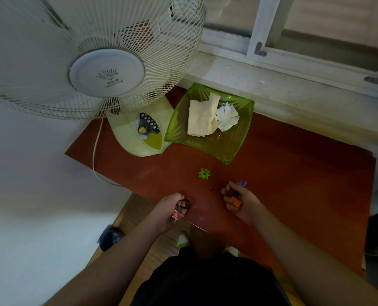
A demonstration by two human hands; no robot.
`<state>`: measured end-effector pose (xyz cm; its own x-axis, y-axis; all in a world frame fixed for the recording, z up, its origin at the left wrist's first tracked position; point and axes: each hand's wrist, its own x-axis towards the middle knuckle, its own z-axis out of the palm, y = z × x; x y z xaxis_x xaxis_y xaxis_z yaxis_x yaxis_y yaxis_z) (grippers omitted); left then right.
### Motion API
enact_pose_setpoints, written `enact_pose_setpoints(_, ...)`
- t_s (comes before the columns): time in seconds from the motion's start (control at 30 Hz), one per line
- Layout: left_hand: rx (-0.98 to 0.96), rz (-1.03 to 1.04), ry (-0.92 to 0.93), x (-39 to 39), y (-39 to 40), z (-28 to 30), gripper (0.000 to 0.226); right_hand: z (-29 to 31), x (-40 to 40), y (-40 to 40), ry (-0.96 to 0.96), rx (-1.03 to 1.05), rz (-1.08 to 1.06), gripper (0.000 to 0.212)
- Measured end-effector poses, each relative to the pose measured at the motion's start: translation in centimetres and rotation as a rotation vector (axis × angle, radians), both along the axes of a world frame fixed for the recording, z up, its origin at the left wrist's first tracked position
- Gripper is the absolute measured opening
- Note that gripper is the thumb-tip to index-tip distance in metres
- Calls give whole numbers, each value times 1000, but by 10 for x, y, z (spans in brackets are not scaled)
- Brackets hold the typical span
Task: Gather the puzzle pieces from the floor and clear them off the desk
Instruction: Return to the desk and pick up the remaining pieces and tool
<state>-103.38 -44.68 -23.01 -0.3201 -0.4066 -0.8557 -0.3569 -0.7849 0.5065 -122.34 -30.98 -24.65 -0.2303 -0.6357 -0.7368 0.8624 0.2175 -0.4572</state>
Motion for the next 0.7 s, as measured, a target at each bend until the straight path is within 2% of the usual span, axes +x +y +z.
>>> enact_pose_setpoints(0.1, -11, 9, -4, 1, 0, 1, 22, 5, 7, -10, 399, 82, 190, 30)
enact_pose_setpoints(0.27, -47, -30, -13, 3, 0, 3, 22, 5, 9, -23, 963, 226, 470, 12)
enact_pose_setpoints(0.37, -41, -23, -12, 5, -2, 5, 23, 0, 12, -28, 1283, 353, 758, 24)
enact_pose_setpoints(0.47, -33, -24, -27, 7, -3, 7, 25, -1, 18, -37, 1442, 427, 1008, 38)
enact_pose_setpoints(0.57, -39, -43, -41, 9, -4, 6, 27, 0, 24, -47, 1600, 504, 1183, 38)
enact_pose_setpoints(0.63, -44, -43, -43, 10, -5, 6, 28, -2, 25, -52, 1685, 524, 1251, 38)
enact_pose_setpoints(0.7, -44, -38, -36, 10, -5, 6, 29, -4, 20, -52, 1639, 502, 1219, 36)
